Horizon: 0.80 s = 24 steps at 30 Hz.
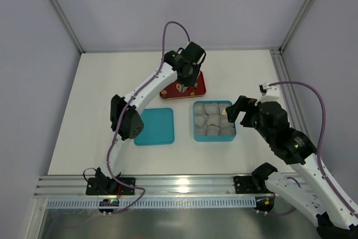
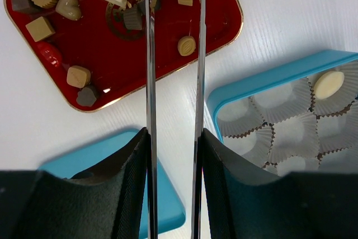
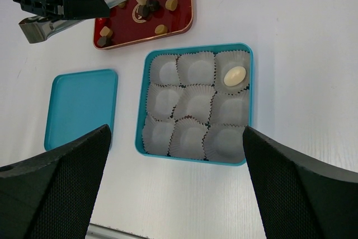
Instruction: Pack the chocolate
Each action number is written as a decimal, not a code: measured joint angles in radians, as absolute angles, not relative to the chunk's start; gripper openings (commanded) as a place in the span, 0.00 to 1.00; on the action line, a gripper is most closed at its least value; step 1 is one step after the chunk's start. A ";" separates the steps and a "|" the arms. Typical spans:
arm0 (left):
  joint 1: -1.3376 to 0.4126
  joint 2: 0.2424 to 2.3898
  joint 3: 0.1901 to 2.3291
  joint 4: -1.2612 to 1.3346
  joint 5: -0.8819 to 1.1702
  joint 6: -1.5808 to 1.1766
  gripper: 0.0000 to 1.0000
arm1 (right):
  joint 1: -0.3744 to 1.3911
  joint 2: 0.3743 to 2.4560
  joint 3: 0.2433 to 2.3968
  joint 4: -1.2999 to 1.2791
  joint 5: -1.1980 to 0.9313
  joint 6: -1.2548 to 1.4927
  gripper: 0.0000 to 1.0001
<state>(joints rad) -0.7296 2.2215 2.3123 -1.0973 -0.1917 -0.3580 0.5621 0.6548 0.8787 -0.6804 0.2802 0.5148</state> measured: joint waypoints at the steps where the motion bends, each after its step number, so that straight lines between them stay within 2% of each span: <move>1: -0.730 2.222 2.309 -1.098 -0.192 -0.358 0.40 | 0.562 0.655 0.878 -0.680 0.278 0.515 1.00; 24: -0.729 2.264 2.243 -1.076 -0.179 -0.361 0.38 | 0.562 0.645 0.859 -0.679 0.277 0.515 1.00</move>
<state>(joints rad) -0.7288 2.2639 2.2429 -1.0756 -0.1787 -0.3607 0.5621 0.6453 0.8585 -0.6788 0.2768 0.5148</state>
